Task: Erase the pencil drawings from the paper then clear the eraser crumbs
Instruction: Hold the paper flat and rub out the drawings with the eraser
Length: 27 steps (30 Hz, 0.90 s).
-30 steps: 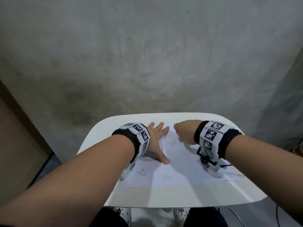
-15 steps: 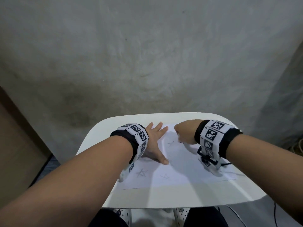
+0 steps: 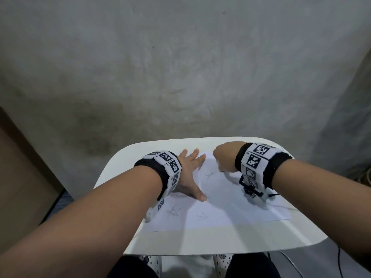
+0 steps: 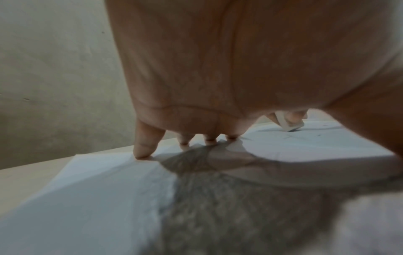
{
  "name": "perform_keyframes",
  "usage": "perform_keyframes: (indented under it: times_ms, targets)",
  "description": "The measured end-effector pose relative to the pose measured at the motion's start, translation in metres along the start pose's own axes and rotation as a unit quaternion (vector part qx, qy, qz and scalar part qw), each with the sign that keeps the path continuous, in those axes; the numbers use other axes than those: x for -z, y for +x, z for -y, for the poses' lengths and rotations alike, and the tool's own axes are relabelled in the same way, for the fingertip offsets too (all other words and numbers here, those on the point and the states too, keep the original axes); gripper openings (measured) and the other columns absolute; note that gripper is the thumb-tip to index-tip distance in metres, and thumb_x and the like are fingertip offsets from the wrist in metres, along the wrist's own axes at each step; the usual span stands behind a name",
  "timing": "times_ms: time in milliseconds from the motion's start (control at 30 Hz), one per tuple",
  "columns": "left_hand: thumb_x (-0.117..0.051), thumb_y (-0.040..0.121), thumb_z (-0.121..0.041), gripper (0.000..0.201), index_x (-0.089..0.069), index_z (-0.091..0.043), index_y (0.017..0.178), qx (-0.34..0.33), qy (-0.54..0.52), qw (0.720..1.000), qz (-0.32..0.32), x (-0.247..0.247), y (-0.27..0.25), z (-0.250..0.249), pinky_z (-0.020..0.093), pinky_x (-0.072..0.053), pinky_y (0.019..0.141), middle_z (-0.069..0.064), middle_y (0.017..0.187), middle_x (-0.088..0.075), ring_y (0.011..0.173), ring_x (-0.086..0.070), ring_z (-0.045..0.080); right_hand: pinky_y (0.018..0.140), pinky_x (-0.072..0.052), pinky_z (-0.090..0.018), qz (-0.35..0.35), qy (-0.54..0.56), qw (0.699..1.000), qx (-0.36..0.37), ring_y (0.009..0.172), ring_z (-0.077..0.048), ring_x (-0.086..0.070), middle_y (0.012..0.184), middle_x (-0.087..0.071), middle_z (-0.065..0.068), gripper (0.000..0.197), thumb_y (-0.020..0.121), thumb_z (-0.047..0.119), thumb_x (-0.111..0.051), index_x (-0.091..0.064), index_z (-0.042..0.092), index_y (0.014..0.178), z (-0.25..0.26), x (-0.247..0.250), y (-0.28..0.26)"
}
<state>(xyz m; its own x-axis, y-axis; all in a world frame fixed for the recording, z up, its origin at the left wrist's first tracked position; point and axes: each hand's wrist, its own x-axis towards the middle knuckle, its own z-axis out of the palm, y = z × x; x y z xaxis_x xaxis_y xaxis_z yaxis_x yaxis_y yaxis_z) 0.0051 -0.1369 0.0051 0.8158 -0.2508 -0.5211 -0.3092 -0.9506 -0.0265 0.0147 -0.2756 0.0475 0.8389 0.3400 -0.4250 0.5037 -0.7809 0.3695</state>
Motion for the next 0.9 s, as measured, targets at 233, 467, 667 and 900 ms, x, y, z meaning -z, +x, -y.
perform_keyframes:
  times_ms: [233, 467, 667, 900]
  targets:
    - [-0.067, 0.068, -0.077, 0.131, 0.021, -0.030, 0.153, -0.001, 0.009, 1.000, -0.004, 0.001, 0.000, -0.001, 0.056, -0.005, 0.118, -0.006, 0.160, 0.029, 0.149, 0.021, 0.027, 0.082, -0.045, -0.033, -0.019, 0.051, 0.999, -0.004, 0.103, -0.029, -0.060, 0.117, -0.063, -0.009, 0.033, 0.092, 0.024, -0.057, -0.060, 0.009, 0.121, 0.000, 0.003, 0.002]
    - [-0.067, 0.067, -0.077, 0.131, 0.020, -0.031, 0.153, 0.000, 0.010, 1.000, -0.002, 0.003, -0.001, -0.002, 0.057, -0.007, 0.117, -0.005, 0.161, 0.028, 0.149, 0.020, 0.028, 0.075, -0.041, -0.028, 0.025, 0.018, 0.999, 0.023, 0.089, -0.020, -0.054, 0.109, -0.063, -0.005, 0.035, 0.093, 0.027, -0.058, -0.060, 0.006, 0.121, 0.011, 0.006, 0.008]
    - [-0.069, 0.069, -0.074, 0.127, 0.018, -0.035, 0.153, -0.006, -0.002, 1.000, -0.011, 0.004, -0.005, -0.004, 0.055, -0.006, 0.118, -0.003, 0.161, 0.027, 0.150, 0.018, 0.028, 0.083, -0.045, -0.034, 0.001, 0.058, 0.996, 0.074, 0.105, -0.028, -0.059, 0.121, -0.061, -0.011, 0.042, 0.090, 0.024, -0.062, -0.056, 0.010, 0.128, 0.021, 0.003, 0.008]
    - [-0.069, 0.070, -0.074, 0.125, 0.016, -0.035, 0.154, -0.004, 0.000, 1.000, -0.008, 0.004, -0.006, -0.003, 0.055, -0.006, 0.118, -0.004, 0.160, 0.028, 0.149, 0.019, 0.028, 0.088, -0.046, -0.037, -0.005, 0.105, 0.992, 0.063, 0.112, -0.031, -0.058, 0.126, -0.059, -0.012, 0.042, 0.090, 0.025, -0.060, -0.055, 0.012, 0.129, 0.023, 0.004, 0.002]
